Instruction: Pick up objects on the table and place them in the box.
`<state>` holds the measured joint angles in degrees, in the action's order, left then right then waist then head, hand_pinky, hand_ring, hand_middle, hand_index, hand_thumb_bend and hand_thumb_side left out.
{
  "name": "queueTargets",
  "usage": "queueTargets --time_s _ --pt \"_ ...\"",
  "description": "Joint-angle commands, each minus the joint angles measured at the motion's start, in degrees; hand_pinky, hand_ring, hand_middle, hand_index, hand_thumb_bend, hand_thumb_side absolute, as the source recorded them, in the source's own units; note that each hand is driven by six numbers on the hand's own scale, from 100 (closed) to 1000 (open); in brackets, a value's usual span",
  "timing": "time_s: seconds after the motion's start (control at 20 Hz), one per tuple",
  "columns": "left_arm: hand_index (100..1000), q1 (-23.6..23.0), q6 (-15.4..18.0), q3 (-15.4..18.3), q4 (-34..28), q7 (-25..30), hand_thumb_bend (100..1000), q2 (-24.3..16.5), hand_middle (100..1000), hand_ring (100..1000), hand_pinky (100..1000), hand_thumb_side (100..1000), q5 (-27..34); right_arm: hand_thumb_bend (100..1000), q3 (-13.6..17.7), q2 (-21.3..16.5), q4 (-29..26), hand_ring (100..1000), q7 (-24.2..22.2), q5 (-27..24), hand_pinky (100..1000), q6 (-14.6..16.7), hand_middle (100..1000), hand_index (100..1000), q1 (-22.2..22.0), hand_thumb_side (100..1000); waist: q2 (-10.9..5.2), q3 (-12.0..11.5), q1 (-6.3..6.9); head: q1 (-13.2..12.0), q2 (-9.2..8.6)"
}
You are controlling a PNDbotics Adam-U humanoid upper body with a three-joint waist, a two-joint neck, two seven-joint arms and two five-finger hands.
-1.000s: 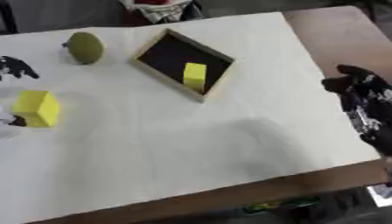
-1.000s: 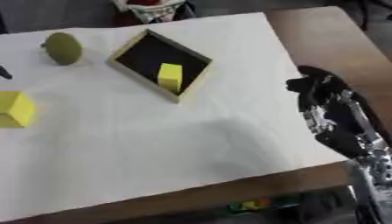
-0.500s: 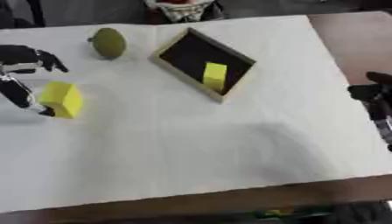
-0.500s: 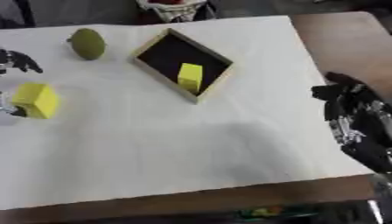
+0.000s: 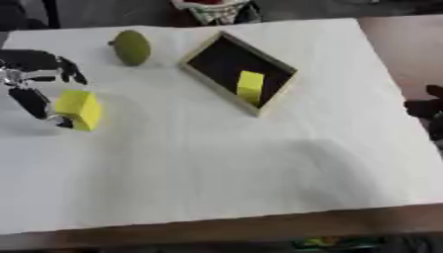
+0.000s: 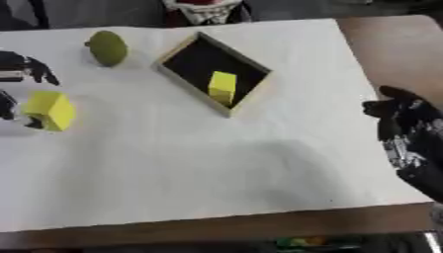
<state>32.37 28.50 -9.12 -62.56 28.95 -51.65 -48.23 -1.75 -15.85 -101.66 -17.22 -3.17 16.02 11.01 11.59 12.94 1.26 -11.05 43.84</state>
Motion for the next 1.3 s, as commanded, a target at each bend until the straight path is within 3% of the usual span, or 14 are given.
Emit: queueTargets --time_s 0.05,0.3,0.65,0.95,1.3 --pt "716 1.1 0.4 0.1 -0.3 -0.3 522 -1.3 571 596 727 246 -0.3 100 0.5 -1.2 -0.6 814 -0.1 0.0 852 0.1 636 879 0.5 470 -0.86 0.0 0.04 0.1 0.28" --pt "625 1.5 0.7 0.8 -3.1 -0.3 400 -1.6 469 505 674 227 2.9 100 0.5 -1.2 -0.6 814 0.0 0.1 852 0.1 636 879 0.5 470 -0.9 0.1 0.09 0.2 0.28" --pt "625 7.5 -0.1 1.3 -10.3 0.6 322 -1.2 466 504 660 205 10.1 100 0.4 -1.2 -0.5 814 -0.1 0.0 852 0.1 636 879 0.3 470 -1.18 -0.1 0.03 0.3 0.28" --pt "643 18.1 -1.6 -1.1 -5.2 0.9 331 7.3 477 514 660 196 6.5 100 0.0 -1.0 -0.4 814 -0.5 -0.3 852 0.1 636 879 0.2 470 -1.4 0.6 -0.51 0.0 0.28" --pt "654 25.7 -3.8 -0.9 7.5 -6.0 299 19.9 483 522 651 186 -5.1 100 -1.1 -0.4 -0.2 814 -1.6 -1.0 852 0.2 636 879 0.7 470 -1.18 2.6 -1.18 -0.5 0.28"
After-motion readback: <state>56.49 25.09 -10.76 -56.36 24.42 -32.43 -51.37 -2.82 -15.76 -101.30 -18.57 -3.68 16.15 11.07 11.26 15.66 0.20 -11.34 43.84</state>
